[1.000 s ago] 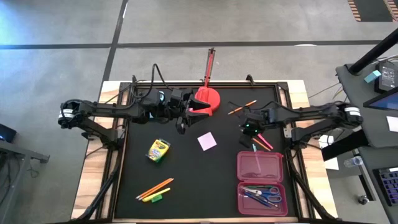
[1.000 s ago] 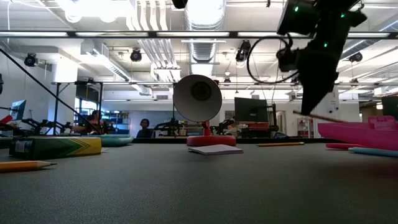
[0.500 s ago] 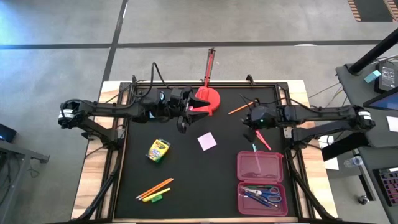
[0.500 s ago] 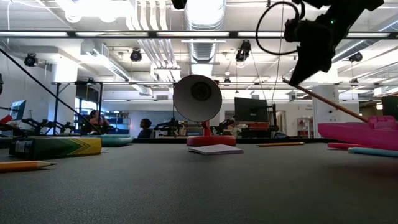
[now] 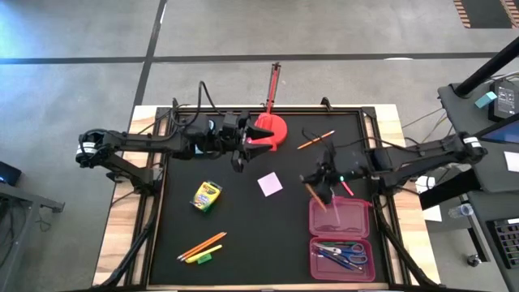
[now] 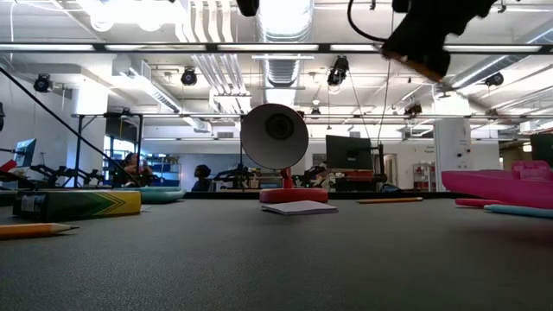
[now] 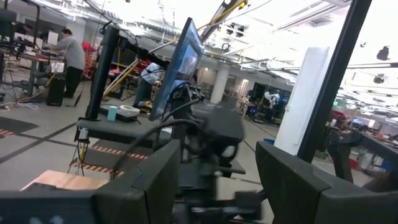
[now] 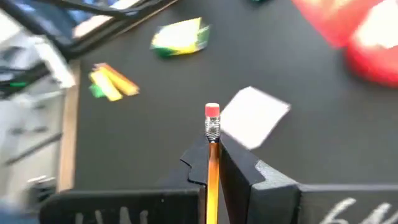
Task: Pack school essentials
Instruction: Put the orange pencil into the pink supply box
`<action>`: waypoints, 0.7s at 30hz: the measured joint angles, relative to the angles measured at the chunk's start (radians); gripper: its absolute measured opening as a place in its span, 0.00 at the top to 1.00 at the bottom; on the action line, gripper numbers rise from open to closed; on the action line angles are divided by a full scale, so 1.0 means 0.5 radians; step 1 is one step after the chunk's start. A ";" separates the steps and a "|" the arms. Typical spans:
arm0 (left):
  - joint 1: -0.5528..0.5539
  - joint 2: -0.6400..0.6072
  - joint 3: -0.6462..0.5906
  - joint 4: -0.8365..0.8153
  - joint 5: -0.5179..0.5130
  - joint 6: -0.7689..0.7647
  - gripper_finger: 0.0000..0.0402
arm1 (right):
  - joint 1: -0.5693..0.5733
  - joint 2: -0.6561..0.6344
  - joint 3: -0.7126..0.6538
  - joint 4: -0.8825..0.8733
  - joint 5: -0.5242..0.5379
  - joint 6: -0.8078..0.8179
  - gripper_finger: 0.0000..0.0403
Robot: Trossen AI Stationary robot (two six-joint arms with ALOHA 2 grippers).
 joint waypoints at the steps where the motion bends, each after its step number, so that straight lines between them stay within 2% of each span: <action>1: 0.000 0.000 -0.004 -0.002 0.000 0.000 0.52 | 0.063 0.009 0.001 0.009 -0.031 0.081 0.97; 7: 0.000 0.001 -0.006 0.000 0.001 -0.027 0.52 | 0.505 0.125 0.001 0.004 -0.089 0.523 0.97; 10: -0.009 0.001 -0.006 0.001 0.020 -0.187 0.52 | 0.681 0.203 0.001 -0.008 -0.089 0.698 0.97; 16: -0.120 0.013 -0.018 0.006 0.090 -0.346 0.52 | 0.919 0.423 0.001 -0.063 -0.106 0.899 0.97; 21: -0.236 0.035 -0.019 0.012 -0.018 -0.381 0.52 | 1.070 0.603 0.001 -0.075 -0.190 0.970 0.97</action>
